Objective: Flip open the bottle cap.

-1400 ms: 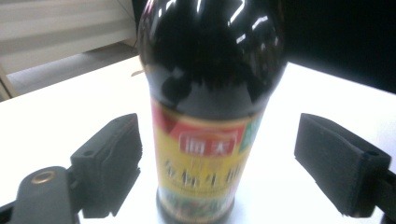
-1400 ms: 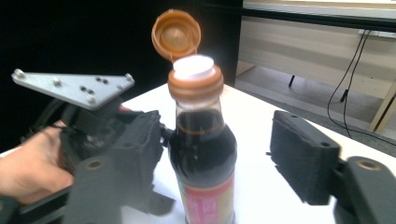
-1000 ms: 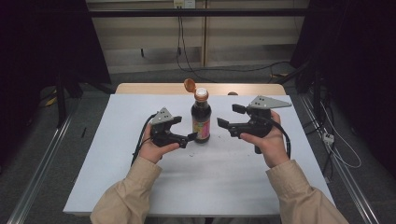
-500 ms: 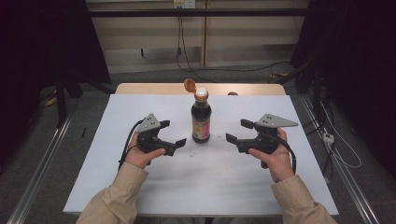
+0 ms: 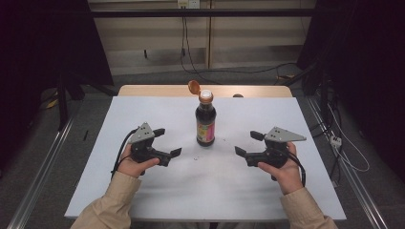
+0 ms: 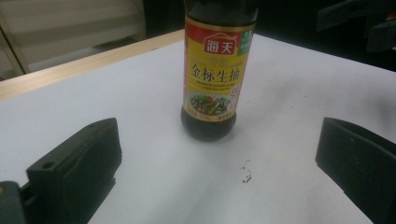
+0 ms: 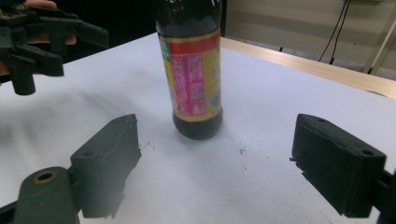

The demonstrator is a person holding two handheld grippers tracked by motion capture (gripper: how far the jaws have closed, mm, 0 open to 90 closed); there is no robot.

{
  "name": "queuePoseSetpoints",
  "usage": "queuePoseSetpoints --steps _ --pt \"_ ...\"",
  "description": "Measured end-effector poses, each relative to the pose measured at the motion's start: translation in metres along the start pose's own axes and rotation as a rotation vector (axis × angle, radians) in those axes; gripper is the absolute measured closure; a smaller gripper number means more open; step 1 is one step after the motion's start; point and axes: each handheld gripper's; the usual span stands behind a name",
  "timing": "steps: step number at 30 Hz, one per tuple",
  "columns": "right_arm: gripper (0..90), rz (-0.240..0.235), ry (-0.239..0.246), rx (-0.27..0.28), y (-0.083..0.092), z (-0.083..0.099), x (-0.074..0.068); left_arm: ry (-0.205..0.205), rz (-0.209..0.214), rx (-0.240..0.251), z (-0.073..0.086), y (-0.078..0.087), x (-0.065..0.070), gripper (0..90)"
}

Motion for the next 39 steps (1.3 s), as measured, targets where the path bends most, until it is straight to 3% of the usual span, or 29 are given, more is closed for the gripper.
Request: queuePoseSetpoints --steps 12,21,39 --pt "14.7 0.007 0.003 -0.037 0.008 0.024 -0.004 -0.02 -0.007 -0.022 0.015 0.019 -0.004 0.1" --pt "14.9 0.027 -0.01 -0.052 0.024 0.044 -0.003 -0.004 -0.02 -0.027 0.026 0.033 -0.007 0.4" --pt "15.1 0.047 -0.003 -0.06 0.038 0.06 -0.002 -0.002 -0.059 -0.031 0.04 0.054 -0.013 1.0"
Point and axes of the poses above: each handheld gripper's, and its own axes: y roughly backward along the jaws, z roughly out of its underside, x roughly to its right, and after that the axes turned 12 degrees about y, right-handed
